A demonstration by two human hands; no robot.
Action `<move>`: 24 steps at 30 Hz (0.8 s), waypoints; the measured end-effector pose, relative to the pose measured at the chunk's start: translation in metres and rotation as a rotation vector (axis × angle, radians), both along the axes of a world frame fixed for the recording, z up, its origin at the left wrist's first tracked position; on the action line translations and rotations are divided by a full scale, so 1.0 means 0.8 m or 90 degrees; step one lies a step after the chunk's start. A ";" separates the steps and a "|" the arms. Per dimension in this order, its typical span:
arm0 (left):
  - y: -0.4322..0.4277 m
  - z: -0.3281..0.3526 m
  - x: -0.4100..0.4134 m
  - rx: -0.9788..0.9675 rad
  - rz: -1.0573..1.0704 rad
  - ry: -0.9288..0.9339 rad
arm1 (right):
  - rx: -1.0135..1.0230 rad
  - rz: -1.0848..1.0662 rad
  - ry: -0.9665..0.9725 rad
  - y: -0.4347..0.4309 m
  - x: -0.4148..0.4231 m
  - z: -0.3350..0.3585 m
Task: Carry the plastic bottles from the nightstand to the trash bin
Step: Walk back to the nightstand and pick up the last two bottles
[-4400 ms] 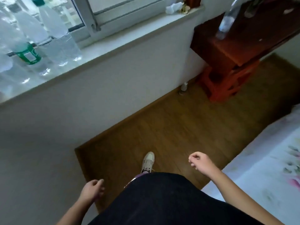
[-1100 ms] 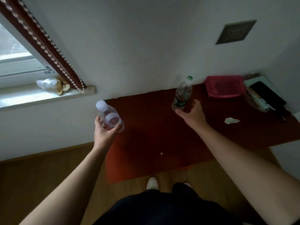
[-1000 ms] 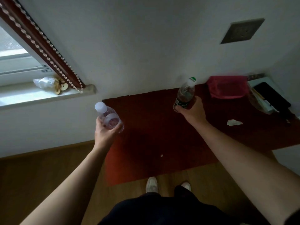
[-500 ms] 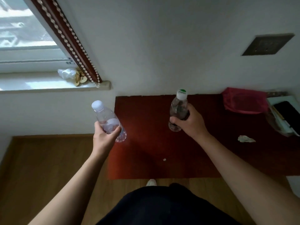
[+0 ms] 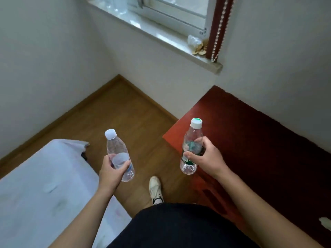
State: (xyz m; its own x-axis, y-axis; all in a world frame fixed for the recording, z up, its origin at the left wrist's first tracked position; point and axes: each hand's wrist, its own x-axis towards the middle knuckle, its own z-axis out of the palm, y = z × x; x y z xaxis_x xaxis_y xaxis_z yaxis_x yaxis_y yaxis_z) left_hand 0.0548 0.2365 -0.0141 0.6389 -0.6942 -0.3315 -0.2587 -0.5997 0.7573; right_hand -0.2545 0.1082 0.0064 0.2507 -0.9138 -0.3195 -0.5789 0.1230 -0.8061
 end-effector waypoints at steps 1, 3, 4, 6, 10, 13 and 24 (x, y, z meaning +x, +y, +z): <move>0.036 -0.004 0.010 0.016 0.046 0.001 | 0.001 0.043 0.001 0.007 0.018 -0.002; 0.108 -0.012 0.029 0.050 0.136 0.003 | 0.005 0.129 0.009 0.018 0.056 -0.008; 0.142 -0.018 0.039 0.065 0.177 0.001 | 0.007 0.168 0.015 0.022 0.076 -0.010; 0.203 -0.028 0.053 0.082 0.264 0.011 | 0.005 0.235 0.038 0.028 0.118 -0.011; 0.282 -0.042 0.080 0.107 0.407 0.044 | 0.004 0.334 0.087 0.034 0.200 -0.017; 0.314 -0.060 0.109 0.123 0.467 0.068 | 0.024 0.360 0.119 0.036 0.248 -0.030; 0.254 -0.095 0.217 0.178 0.381 0.141 | 0.060 0.275 0.254 0.009 0.314 -0.080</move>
